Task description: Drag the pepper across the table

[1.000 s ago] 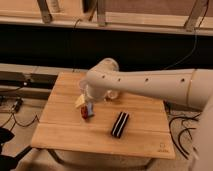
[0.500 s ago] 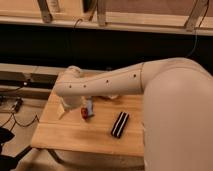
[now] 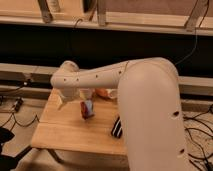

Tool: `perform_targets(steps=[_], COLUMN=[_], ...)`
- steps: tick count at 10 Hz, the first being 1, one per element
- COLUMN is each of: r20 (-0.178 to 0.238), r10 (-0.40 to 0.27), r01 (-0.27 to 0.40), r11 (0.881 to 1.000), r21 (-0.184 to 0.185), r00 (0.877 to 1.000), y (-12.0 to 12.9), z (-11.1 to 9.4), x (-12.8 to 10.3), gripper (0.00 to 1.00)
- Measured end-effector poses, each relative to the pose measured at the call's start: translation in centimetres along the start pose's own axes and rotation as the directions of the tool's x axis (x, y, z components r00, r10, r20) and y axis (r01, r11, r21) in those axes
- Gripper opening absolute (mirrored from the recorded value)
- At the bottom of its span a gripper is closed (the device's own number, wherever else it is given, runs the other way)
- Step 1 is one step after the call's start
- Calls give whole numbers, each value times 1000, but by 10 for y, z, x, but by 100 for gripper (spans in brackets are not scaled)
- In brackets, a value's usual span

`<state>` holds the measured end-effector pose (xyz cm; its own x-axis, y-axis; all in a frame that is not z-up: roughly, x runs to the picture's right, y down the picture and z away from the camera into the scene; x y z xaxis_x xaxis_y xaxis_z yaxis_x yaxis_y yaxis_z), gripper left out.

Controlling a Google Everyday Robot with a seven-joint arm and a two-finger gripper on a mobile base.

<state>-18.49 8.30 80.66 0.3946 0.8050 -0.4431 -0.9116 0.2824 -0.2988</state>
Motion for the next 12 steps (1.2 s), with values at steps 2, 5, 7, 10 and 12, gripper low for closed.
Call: perform_targets(steps=[2,5,7,10,12], r20=[-13,-15,-6,-16,-47], r10=[23,20,58,160,191], r01=[-23,-20,-58,-160,-192], r11=[1000,1000,998,987,981], r21=[-1,-3,3,17,-6], r00=[1000,1000,998,987,980], y=[-7,-5,-13,-43,-42], z=[6,6,7,19,36], x=[2,2,2,9,16], gripper=[80,80,80,80,80])
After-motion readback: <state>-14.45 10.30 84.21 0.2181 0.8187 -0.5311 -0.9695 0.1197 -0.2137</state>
